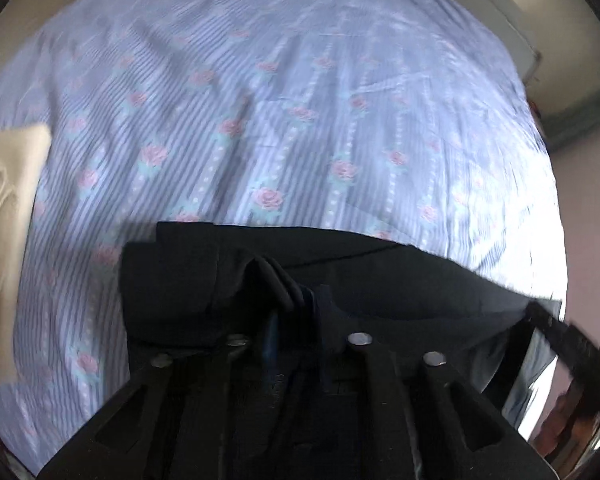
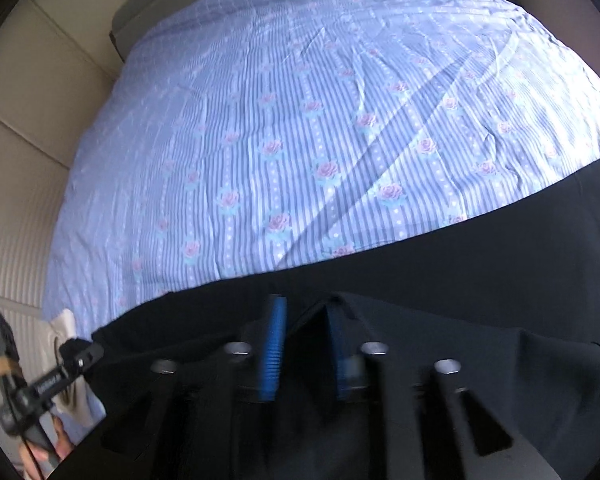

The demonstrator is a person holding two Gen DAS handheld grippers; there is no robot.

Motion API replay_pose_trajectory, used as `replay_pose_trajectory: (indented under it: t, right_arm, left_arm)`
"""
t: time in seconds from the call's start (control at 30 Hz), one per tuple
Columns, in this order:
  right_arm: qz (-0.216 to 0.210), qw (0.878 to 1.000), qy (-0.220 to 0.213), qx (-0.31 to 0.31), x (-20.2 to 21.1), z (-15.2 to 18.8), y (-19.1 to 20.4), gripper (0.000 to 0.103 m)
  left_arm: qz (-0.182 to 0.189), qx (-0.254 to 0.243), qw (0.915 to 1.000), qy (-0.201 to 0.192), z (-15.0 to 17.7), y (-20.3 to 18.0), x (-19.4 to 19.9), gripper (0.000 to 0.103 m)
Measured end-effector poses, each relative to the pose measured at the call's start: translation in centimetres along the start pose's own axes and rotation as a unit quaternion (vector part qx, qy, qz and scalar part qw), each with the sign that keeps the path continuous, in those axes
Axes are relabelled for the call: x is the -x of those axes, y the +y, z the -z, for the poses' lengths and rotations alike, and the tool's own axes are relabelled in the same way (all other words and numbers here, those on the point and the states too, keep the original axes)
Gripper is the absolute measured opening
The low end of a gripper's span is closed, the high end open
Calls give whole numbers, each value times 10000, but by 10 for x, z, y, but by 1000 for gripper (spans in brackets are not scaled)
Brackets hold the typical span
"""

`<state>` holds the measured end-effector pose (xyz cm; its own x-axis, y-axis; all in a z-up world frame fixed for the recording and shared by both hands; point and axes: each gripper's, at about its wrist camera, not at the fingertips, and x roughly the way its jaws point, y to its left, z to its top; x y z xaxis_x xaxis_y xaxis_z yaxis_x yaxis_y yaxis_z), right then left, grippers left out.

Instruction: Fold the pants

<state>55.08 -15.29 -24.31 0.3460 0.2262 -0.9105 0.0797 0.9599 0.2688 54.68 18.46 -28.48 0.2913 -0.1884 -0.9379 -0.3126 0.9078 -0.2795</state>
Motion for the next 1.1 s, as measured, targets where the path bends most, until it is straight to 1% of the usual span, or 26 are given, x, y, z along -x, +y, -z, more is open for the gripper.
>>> replay_pose_trajectory:
  t: [0.03, 0.07, 0.1, 0.2, 0.27, 0.33, 0.4, 0.47, 0.5, 0.53, 0.6, 0.7, 0.73, 0.77, 0.8, 0.9, 0.97, 1.0, 1.07, 1.1]
  right_arm:
    - [-60, 9999, -53, 105, 9, 3, 7, 47]
    - [-106, 9997, -106, 186, 17, 5, 13, 50]
    - [-142, 9994, -163, 253, 27, 9, 18, 52]
    - [-220, 9985, -343, 374, 56, 23, 30, 53]
    - [-215, 9979, -483, 369, 85, 42, 32, 57]
    - [-116, 9977, -571, 338, 110, 64, 29, 58]
    - [12, 9976, -636, 279, 134, 88, 24, 58]
    - [129, 9976, -667, 153, 154, 107, 14, 58]
    - [195, 9973, -701, 29, 169, 124, 6, 58]
    - [265, 9969, -733, -66, 180, 137, 0, 58]
    - [435, 9956, -784, -277, 200, 163, -16, 58]
    - [594, 9932, -817, -587, 220, 195, -41, 58]
    - [612, 9919, -803, -774, 230, 210, -55, 58]
    - [616, 9913, -799, -843, 234, 217, -61, 58]
    - [650, 9897, -805, -988, 242, 231, -75, 58]
    - [727, 9870, -800, -1192, 253, 258, -103, 58]
    - [755, 9840, -778, -1415, 261, 279, -132, 58]
    - [750, 9833, -766, -1473, 261, 283, -139, 58]
    - [740, 9802, -709, -1697, 263, 299, -173, 58]
    - [737, 9793, -665, -1762, 262, 302, -181, 58]
  left_arm:
    - [-90, 7, 9999, -140, 0, -1, 7, 56]
    - [-137, -36, 9993, -342, 2, -4, 18, 68]
    - [-115, -137, 9987, -486, 4, -7, 28, 68]
    - [40, -547, 9972, -505, 11, -16, 48, 68]
    - [156, -886, 9944, -562, 23, -24, 66, 68]
    - [262, -1291, 9893, -621, 41, -33, 85, 68]
    - [397, -1797, 9804, -705, 67, -44, 108, 68]
    - [457, -2190, 9716, -771, 87, -54, 124, 68]
    - [505, -2488, 9639, -806, 104, -61, 133, 68]
    - [536, -2648, 9593, -821, 113, -67, 138, 68]
    - [626, -3025, 9475, -828, 139, -81, 148, 68]
    - [941, -3418, 9324, -704, 179, -101, 159, 68]
    - [1011, -3487, 9294, -655, 188, -106, 161, 68]
    - [1095, -3573, 9256, -601, 201, -114, 162, 68]
    - [1140, -3637, 9228, -560, 210, -121, 162, 68]
    - [1192, -3744, 9187, -407, 238, -143, 158, 68]
    - [1178, -3768, 9182, -326, 258, -161, 153, 68]
    - [1196, -3769, 9180, -301, 265, -168, 150, 69]
    - [1244, -3741, 9188, -198, 282, -187, 143, 69]
    - [1238, -3722, 9198, -143, 290, -196, 139, 69]
